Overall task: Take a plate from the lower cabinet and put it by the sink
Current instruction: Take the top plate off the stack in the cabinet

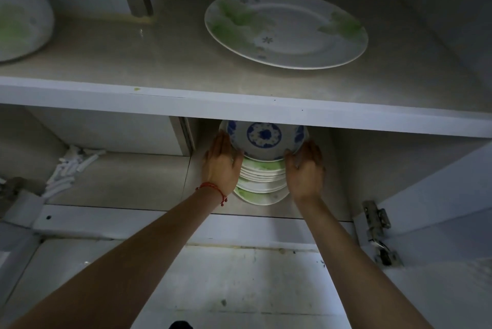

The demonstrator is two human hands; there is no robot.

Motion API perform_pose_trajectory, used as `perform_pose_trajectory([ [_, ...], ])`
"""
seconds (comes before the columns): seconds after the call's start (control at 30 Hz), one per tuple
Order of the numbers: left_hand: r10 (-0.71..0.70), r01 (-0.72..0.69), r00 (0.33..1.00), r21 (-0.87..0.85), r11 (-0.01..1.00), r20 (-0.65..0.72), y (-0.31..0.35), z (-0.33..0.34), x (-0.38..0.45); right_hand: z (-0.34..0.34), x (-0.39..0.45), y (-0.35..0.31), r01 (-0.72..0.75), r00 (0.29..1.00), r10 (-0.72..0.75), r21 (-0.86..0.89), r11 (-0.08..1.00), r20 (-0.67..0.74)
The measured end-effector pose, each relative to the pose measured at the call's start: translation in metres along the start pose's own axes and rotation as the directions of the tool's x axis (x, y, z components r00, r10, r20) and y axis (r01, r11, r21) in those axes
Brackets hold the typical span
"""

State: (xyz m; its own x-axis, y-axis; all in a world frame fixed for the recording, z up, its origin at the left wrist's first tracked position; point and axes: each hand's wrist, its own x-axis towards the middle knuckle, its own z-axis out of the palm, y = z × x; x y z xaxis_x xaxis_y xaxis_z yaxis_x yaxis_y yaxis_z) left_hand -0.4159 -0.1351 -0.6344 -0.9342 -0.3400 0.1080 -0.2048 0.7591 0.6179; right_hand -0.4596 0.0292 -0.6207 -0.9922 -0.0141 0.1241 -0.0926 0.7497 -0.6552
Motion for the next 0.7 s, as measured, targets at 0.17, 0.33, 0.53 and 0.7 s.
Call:
perform_pose_trajectory([
  [0.17, -0.084, 0.084, 0.996, -0.016, 0.996, -0.041, 0.007, 0.007, 0.003, 0.005, 0.003, -0.001, -0.038, 0.999, 0.037, 0.052, 0.998, 0.003],
  [0.33, -0.115, 0.114, 0.993, -0.045, 0.992, -0.039, 0.009, 0.008, 0.001, 0.006, 0.002, -0.002, -0.04, 0.999, 0.042, 0.11, 0.993, -0.016],
  [0.53, -0.127, 0.123, 0.992, -0.143, 0.982, -0.023, 0.016, 0.001, -0.004, 0.001, -0.002, -0.006, 0.012, 0.998, -0.001, 0.176, 0.984, -0.062],
  [0.7, -0.175, 0.142, 0.983, -0.365, 0.92, -0.06, 0.026, -0.005, -0.013, -0.007, -0.009, -0.009, 0.011, 0.996, 0.012, 0.269, 0.963, -0.084],
])
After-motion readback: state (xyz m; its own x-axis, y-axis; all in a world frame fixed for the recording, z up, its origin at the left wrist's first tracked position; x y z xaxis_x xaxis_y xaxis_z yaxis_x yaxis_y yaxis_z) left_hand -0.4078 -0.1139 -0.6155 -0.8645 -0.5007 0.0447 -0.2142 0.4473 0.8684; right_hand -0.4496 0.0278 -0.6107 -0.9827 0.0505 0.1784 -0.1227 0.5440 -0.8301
